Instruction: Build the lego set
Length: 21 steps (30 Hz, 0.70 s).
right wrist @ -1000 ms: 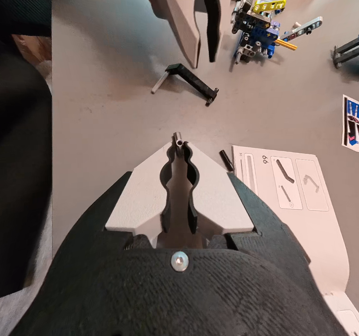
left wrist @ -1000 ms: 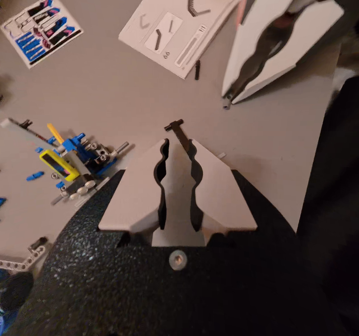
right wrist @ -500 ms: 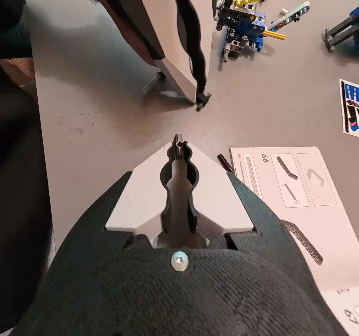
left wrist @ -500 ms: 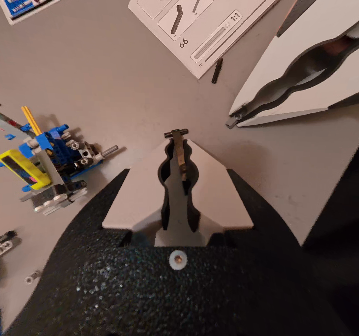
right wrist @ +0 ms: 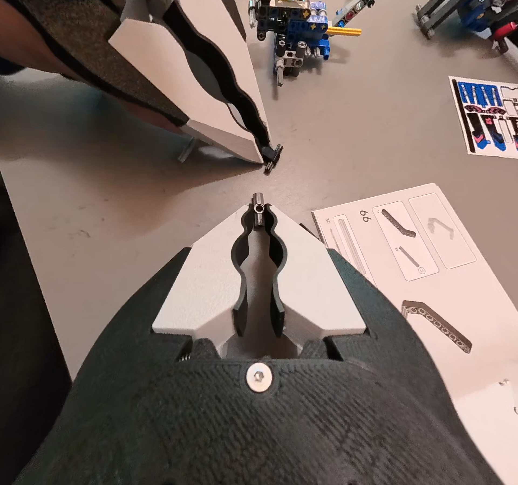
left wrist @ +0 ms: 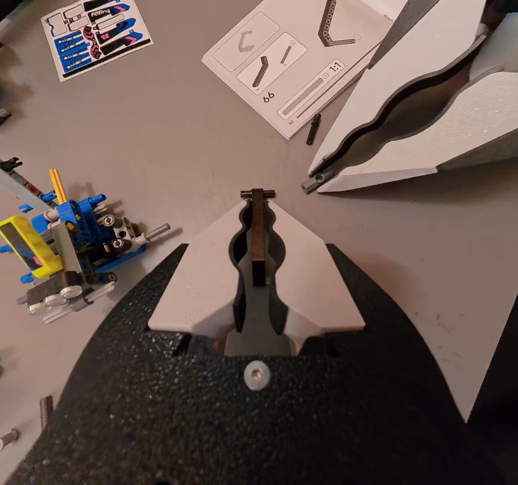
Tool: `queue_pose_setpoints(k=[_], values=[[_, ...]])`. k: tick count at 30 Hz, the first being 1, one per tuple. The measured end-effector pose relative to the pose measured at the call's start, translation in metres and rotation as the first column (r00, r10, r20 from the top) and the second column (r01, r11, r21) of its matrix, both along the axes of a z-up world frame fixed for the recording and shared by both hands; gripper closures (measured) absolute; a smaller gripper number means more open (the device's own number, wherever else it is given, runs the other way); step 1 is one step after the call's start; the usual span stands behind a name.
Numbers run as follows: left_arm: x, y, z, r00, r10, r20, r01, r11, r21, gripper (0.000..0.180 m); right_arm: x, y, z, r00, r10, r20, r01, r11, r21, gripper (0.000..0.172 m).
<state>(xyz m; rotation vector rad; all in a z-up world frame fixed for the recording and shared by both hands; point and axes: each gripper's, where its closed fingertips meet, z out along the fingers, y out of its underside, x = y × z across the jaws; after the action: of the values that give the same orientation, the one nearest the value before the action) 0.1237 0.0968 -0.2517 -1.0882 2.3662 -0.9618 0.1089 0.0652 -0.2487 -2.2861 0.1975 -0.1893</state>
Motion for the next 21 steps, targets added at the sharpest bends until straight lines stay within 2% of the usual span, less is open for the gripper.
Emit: queue_pose_setpoints(k=[1,5,13,21], values=[[0.0,0.0,0.0,1.0,-0.005,0.003,0.005,1.0,-0.001,0.176,0.0,0.0,0.0,1.0,-0.006,-0.007,0.006,1.0,0.001,0.166],[0.0,-0.001,0.0,1.0,0.0,-0.008,0.0,0.999,-0.036,0.176,0.002,0.0,0.0,0.999,-0.034,-0.025,0.035,0.999,0.004,0.166],[0.0,-0.001,0.0,1.0,-0.015,0.004,0.016,0.999,-0.044,0.176,0.007,-0.004,0.001,0.998,-0.063,-0.012,0.063,0.998,0.007,0.15],[0.0,-0.001,0.001,0.998,-0.041,0.048,0.04,0.999,0.009,0.176,0.001,-0.011,0.001,1.0,-0.014,-0.02,0.014,1.0,0.005,0.162]])
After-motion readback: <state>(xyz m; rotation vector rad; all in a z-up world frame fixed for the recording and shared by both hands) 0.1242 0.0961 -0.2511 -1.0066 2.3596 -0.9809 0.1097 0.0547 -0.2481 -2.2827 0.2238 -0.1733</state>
